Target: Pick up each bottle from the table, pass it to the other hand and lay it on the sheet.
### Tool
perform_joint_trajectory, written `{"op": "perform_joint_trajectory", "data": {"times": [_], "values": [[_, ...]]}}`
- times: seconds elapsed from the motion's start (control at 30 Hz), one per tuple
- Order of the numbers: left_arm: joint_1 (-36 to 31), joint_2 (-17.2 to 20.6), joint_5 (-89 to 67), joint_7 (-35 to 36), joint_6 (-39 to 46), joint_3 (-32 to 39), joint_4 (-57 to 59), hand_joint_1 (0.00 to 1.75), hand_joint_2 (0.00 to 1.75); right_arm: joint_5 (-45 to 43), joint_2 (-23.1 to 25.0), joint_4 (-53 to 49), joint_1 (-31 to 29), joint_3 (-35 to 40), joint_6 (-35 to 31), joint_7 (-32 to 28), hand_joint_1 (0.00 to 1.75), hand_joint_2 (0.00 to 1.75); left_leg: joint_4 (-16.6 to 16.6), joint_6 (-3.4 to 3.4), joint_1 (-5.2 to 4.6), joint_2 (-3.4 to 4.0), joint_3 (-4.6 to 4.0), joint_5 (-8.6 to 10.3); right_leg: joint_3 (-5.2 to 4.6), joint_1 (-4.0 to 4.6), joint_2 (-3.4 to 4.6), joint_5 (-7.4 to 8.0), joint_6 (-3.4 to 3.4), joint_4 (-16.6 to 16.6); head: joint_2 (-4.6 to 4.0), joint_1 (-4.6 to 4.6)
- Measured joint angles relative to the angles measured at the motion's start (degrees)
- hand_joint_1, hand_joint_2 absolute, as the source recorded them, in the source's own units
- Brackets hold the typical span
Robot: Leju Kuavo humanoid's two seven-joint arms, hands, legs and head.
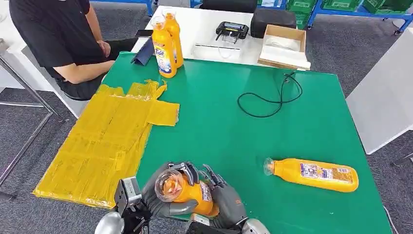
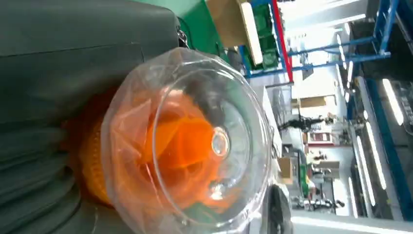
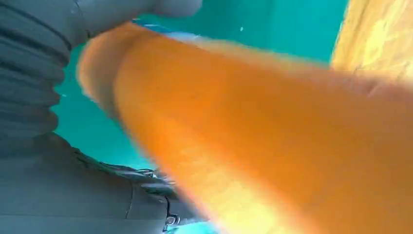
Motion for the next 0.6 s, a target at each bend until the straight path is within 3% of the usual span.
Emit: {"op": "perform_joint_trajectory", "data": {"times": [0.13, 0.17, 0.37, 0.6], "values": [[1.1, 0.0, 0.0, -0.5, 0.4, 1.2, -0.6, 1.75, 1.75, -0.2, -2.6, -4.0, 2.8, 0.0, -1.6, 2.4, 0.00, 1.75, 0.0, 0.00, -0.02, -0.05, -0.11, -0.01, -0.11, -0.01, 0.01, 0.00, 0.00, 0.0, 0.00, -0.02], [1.4, 0.0, 0.0, -0.7, 0.4, 1.4, -0.7, 1.75, 1.75, -0.2, -3.2, -4.9, 3.2, 0.0, -2.0, 2.8, 0.00, 0.00, 0.0, 0.00, -0.02, -0.06, -0.11, -0.01, -0.11, -0.01, 0.01, 0.00, 0.00, 0.0, 0.00, -0.02], [2.0, 0.0, -5.7, -2.8, 3.0, 2.1, -1.2, 1.75, 1.75, 0.9, -5.7, -7.6, 4.5, 0.4, -3.8, 4.1, 0.00, 0.00, 0.0, 0.01, -0.02, -0.09, -0.13, 0.00, -0.13, -0.01, 0.01, 0.00, 0.00, 0.0, 0.00, -0.02], [2.7, 0.8, -32.7, -6.6, 20.3, 3.8, -4.2, 1.75, 1.75, 4.1, -10.1, -13.4, 7.4, 0.8, -9.9, 8.3, 0.00, 0.00, 0.0, 0.01, -0.02, -0.10, -0.15, -0.01, -0.14, 0.00, 0.00, 0.00, 0.00, 0.0, 0.00, 0.00]]}}
